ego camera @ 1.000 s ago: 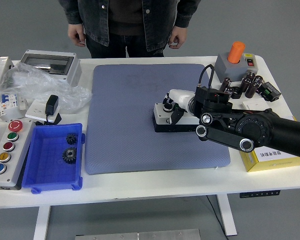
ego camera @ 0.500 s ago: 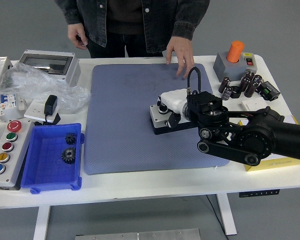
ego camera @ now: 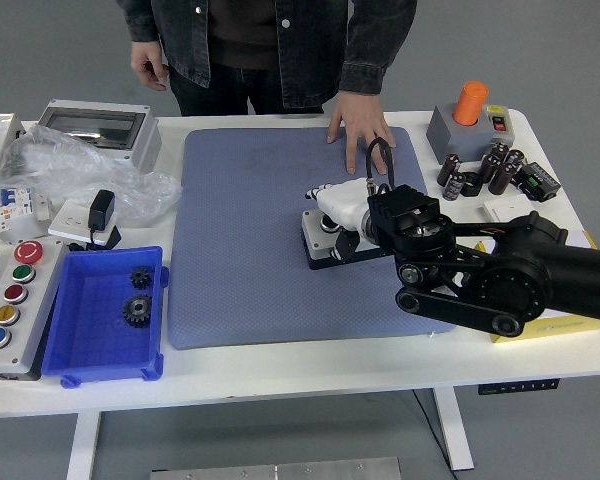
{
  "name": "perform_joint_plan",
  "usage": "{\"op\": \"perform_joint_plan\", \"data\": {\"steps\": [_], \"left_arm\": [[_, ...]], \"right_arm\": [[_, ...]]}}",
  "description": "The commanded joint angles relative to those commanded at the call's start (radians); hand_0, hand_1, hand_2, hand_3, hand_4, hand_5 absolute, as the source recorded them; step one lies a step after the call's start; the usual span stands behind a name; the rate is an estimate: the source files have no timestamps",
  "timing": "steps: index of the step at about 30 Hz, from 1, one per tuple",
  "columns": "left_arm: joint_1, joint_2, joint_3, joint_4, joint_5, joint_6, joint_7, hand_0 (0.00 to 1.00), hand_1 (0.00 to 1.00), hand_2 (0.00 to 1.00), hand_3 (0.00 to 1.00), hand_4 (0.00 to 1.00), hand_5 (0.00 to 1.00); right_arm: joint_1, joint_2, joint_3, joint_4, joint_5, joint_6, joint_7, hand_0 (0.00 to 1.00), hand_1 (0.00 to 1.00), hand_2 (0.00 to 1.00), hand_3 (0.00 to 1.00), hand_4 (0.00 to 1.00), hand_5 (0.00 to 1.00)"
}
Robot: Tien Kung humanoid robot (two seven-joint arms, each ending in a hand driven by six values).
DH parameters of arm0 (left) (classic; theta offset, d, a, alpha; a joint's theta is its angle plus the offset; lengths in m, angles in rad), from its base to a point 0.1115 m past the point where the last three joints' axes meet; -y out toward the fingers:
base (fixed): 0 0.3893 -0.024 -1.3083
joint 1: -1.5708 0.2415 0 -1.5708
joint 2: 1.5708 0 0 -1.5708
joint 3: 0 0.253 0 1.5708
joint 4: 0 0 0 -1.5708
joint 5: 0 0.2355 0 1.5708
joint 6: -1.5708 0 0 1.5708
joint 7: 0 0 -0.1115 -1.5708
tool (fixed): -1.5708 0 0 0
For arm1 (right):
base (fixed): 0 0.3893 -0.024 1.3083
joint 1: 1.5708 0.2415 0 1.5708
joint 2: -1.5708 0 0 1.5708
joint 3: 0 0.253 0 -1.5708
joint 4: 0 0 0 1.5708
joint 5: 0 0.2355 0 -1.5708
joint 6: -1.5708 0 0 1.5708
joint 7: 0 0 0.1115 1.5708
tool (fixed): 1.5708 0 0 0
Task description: Pick up the button,place it on the desk,press the button,press the button
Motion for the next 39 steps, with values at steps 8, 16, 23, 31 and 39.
{"op": "perform_joint_plan", "data": {"steps": [8,16,23,31,39], "left_arm": [[0.000,0.000,0.002,0.000,-0.002,-0.006,-0.006,0.587,0.623,0.599,0.609,0.542,0.364],[0.001,0.000,0.006,0.000,-0.006,-0.009,-0.012,0.586,0.623,0.599,0.608,0.541,0.362],[0.003,0.003,0.009,0.000,-0.010,-0.010,-0.017,0.587,0.624,0.600,0.609,0.542,0.362],[-0.002,0.004,-0.005,-0.002,0.008,-0.013,-0.021,0.586,0.625,0.601,0.610,0.544,0.361],[-0.002,0.003,-0.009,-0.003,0.012,-0.011,-0.022,0.586,0.626,0.604,0.611,0.546,0.361]], "right_arm": [[0.013,0.007,0.000,-0.019,0.009,0.041,0.000,0.865,0.954,0.998,0.998,0.906,0.170],[0.017,0.043,0.054,-0.145,-0.044,0.145,0.000,0.873,0.975,0.998,0.998,0.938,0.211],[0.010,0.048,0.101,-0.179,-0.083,0.232,0.000,0.871,0.980,0.998,0.998,0.937,0.203],[-0.004,0.050,0.136,-0.187,-0.074,0.289,0.017,0.872,0.958,0.998,0.998,0.929,0.189],[-0.015,0.049,0.157,-0.199,-0.066,0.291,0.057,0.851,0.874,0.902,0.954,0.921,0.194]]}}
